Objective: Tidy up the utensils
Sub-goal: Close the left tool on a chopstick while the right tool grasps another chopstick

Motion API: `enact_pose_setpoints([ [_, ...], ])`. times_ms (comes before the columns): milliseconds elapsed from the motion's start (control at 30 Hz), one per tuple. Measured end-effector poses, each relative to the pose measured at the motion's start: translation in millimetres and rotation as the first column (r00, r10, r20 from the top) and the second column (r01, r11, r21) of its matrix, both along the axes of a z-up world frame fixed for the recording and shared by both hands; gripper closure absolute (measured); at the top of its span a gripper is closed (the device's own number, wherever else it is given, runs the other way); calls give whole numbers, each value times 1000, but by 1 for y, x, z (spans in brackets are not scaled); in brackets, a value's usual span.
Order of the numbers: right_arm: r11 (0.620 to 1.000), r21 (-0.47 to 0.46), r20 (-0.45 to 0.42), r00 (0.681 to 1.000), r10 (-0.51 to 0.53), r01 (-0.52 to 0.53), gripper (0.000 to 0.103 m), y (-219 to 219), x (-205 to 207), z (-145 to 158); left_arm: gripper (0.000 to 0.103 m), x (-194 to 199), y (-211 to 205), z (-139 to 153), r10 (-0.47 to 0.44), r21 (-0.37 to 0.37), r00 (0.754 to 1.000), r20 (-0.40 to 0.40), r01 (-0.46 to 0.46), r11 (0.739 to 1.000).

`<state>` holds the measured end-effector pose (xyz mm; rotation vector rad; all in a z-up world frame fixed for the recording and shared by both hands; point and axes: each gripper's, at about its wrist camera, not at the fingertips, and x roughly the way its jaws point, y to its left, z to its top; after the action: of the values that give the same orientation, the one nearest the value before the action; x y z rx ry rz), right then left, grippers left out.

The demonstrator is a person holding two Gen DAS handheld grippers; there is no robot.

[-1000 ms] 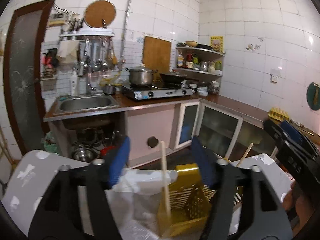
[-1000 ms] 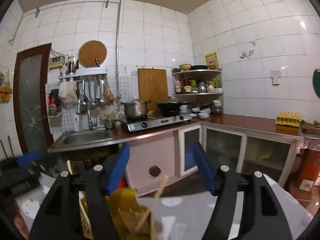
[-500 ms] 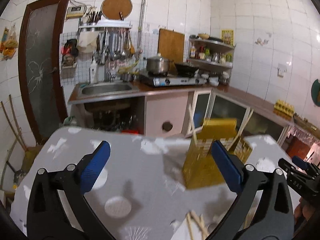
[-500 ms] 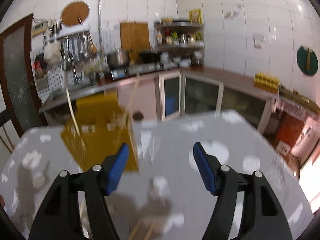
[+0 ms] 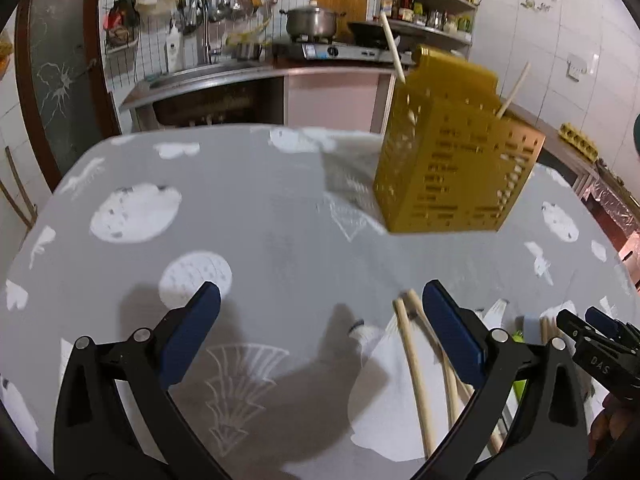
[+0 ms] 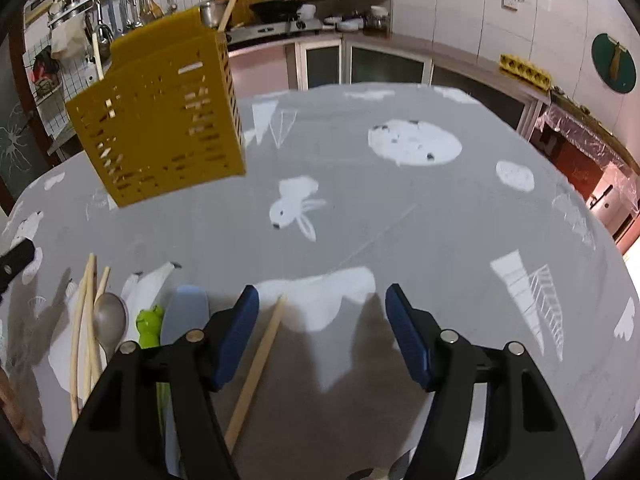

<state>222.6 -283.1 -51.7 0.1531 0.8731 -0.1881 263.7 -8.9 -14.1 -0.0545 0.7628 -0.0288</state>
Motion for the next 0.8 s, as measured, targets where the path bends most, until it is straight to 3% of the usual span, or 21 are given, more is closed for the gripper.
enact_pose_setpoints([
  [67, 1000, 8, -19, 1000, 5, -5, 40, 4, 3, -2, 5, 1, -7, -7, -12, 13, 1000, -23, 12, 1000],
  [133, 1000, 15, -43, 999, 12, -11, 50, 10, 4, -5, 5, 2, -16, -12, -14, 35, 999, -39, 16, 999],
  [267, 1000, 22, -48, 999, 14, -13, 58, 14, 3, -7, 5, 3, -28, -20, -20, 64, 997, -72, 25, 998],
  [333, 998, 52, -45, 999, 23, -21, 76, 13, 4, -5, 5, 2, -30, -23, -26, 55, 996, -86, 30, 998],
  [467, 997, 65, -34, 999, 38, -35, 90, 12, 6, -5, 6, 3, -32, -28, -30, 50, 993, -112, 35, 998],
  [633, 997, 51, -24, 998, 63, -62, 93, 15, 12, -5, 11, 2, -36, -32, -47, 38, 990, -135, 52, 998],
  [800, 996, 43, -19, 996, 85, -84, 94, 16, 19, -5, 24, 8, -37, -38, -65, 3, 983, -173, 67, 998],
])
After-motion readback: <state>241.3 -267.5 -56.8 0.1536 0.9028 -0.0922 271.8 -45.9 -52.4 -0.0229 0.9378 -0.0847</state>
